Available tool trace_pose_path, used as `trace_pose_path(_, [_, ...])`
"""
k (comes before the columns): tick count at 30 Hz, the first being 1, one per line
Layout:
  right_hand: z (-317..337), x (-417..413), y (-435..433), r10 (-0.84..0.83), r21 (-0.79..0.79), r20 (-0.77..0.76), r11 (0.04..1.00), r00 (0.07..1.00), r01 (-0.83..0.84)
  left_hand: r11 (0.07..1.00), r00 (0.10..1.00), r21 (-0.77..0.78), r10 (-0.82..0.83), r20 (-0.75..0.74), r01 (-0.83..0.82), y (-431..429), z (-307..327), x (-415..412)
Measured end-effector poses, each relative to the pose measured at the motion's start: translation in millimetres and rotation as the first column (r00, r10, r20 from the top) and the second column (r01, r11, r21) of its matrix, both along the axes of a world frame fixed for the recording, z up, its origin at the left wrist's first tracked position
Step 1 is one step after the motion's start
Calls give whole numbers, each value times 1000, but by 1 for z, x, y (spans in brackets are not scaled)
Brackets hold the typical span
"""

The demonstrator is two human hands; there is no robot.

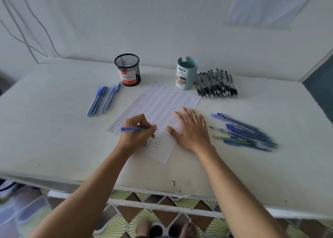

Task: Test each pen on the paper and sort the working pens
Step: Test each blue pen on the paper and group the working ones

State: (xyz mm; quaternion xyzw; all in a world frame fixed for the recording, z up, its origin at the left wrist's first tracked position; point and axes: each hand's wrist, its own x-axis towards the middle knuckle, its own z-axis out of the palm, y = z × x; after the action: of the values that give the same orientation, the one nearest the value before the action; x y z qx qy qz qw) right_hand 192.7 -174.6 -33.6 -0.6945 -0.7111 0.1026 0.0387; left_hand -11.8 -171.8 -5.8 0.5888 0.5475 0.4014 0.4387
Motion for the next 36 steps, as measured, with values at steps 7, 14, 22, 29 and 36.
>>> trace_pose_path(7, [-2, 1, 0, -5, 24, -33, 1000, 999, 5, 996, 994, 71, 62, -92, -56, -8, -3, 6])
trace_pose_path(14, [-4, 0, 1, -14, 68, -62, 998, 998, 18, 992, 988, 122, -22, -152, 41, -5, -11, 4])
trace_pose_path(22, [-8, 0, 2, -26, 93, -57, 995, 998, 31, 988, 988, 149, -9, -155, 32, -4, -13, 4])
trace_pose_path(29, [-9, 0, 2, -28, 104, -68, 994, 997, 35, 980, 985, 186, -40, -165, 71, -5, -15, 4])
trace_pose_path(36, [-8, -1, 1, -29, 99, -71, 994, 997, 36, 972, 986, 207, -82, -145, 111, -4, -20, 5])
